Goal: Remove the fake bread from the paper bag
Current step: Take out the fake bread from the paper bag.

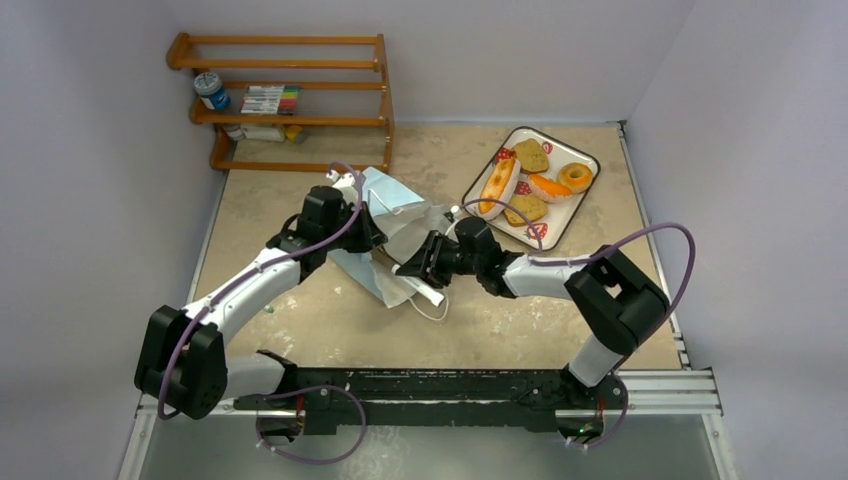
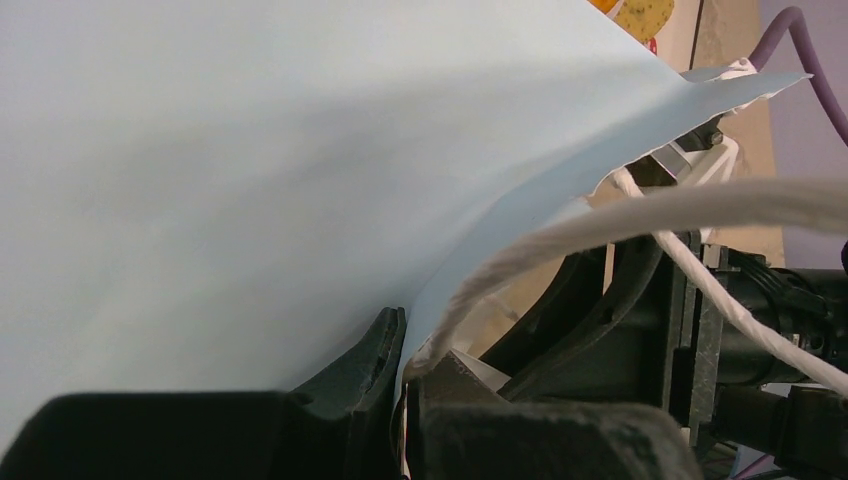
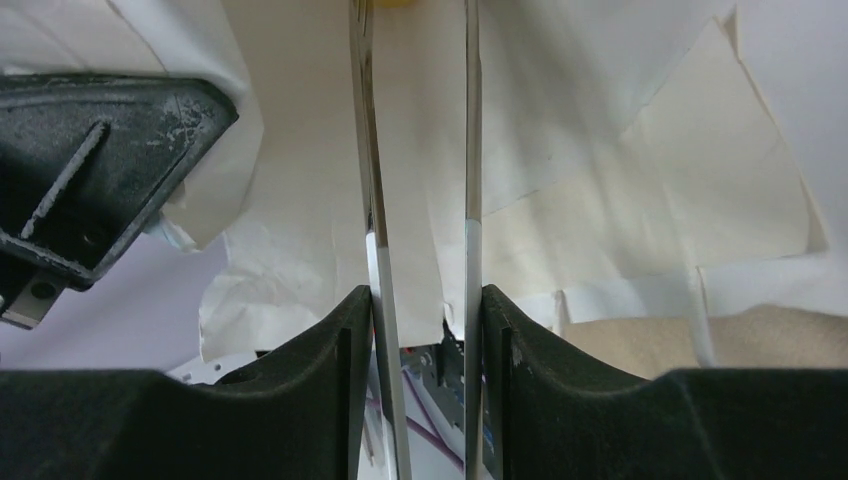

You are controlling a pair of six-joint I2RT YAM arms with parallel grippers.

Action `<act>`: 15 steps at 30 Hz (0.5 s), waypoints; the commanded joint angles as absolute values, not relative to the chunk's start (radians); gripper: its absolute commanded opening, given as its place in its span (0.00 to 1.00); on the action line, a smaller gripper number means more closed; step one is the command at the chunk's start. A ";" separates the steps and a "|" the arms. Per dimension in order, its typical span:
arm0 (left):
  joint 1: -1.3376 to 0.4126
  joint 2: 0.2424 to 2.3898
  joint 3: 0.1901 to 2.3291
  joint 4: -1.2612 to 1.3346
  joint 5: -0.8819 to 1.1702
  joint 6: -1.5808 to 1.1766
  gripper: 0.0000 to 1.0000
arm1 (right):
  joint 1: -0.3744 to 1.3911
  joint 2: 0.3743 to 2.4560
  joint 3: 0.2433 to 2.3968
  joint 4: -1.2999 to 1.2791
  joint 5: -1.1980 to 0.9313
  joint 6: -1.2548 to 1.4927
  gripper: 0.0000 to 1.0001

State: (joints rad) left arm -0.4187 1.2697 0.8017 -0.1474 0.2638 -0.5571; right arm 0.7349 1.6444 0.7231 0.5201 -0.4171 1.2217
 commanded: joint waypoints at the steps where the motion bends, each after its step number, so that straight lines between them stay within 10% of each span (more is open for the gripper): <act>1: -0.414 1.232 0.795 -0.087 0.311 -0.585 0.00 | 0.730 1.667 0.781 0.587 -0.466 1.258 0.44; 15: -0.413 1.239 0.783 -0.073 0.338 -0.577 0.00 | 0.727 1.775 0.847 0.663 -0.569 1.316 0.44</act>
